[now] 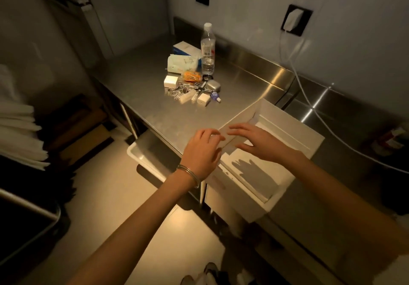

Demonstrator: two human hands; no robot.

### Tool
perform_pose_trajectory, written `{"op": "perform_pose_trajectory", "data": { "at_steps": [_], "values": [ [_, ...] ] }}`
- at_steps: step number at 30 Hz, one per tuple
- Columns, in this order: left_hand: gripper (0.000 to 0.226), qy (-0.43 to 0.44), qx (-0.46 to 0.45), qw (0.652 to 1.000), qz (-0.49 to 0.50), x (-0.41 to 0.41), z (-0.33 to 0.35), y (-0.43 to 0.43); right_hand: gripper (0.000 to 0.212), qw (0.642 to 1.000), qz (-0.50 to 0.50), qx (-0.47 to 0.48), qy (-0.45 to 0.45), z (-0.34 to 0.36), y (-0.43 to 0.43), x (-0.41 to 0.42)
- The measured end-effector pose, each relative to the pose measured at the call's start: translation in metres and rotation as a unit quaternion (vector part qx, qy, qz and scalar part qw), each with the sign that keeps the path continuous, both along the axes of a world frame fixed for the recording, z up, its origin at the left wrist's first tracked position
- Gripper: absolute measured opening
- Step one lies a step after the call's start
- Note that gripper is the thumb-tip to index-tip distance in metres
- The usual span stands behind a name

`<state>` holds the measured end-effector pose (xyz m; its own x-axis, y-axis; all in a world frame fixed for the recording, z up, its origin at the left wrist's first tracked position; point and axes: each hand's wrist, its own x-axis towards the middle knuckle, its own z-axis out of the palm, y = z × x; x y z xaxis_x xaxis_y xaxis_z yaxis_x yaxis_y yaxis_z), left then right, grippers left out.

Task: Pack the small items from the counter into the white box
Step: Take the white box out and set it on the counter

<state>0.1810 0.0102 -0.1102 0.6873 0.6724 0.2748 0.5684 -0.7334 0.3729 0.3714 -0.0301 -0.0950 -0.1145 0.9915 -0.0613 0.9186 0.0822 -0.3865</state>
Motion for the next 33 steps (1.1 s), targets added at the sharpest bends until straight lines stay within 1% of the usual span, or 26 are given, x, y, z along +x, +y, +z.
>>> {"op": "perform_pose_trajectory", "data": {
  "at_steps": [2, 6, 9, 14, 20, 24, 30, 33],
  "values": [
    [0.032, 0.001, 0.002, 1.0, 0.008, 0.005, 0.002, -0.016, 0.043, 1.0, -0.005, 0.01, -0.019, 0.001, -0.018, 0.004],
    [0.05, 0.038, -0.008, 0.999, 0.01, 0.018, 0.003, -0.053, 0.045, 0.998, -0.013, -0.011, -0.061, 0.006, -0.054, 0.019],
    [0.055, 0.061, -0.014, 0.998, 0.002, 0.034, 0.003, -0.075, 0.044, 0.998, -0.029, -0.026, -0.051, 0.008, -0.074, 0.036],
    [0.06, 0.113, -0.005, 0.993, 0.017, 0.068, 0.004, -0.1, 0.045, 0.997, 0.0, -0.053, -0.06, 0.006, -0.092, 0.067],
    [0.058, 0.134, -0.025, 0.989, 0.054, 0.107, -0.005, -0.131, 0.046, 0.994, 0.057, -0.076, -0.056, 0.006, -0.1, 0.105],
    [0.056, 0.145, -0.037, 0.984, 0.098, 0.129, -0.009, -0.144, 0.047, 0.99, 0.099, -0.078, -0.056, 0.004, -0.101, 0.124],
    [0.052, 0.179, -0.074, 0.969, 0.153, 0.152, -0.019, -0.155, 0.053, 0.974, 0.17, -0.067, -0.132, -0.002, -0.098, 0.137],
    [0.048, 0.182, -0.099, 0.962, 0.18, 0.16, -0.022, -0.161, 0.05, 0.969, 0.186, -0.05, -0.154, -0.006, -0.097, 0.143]
  ]
}}
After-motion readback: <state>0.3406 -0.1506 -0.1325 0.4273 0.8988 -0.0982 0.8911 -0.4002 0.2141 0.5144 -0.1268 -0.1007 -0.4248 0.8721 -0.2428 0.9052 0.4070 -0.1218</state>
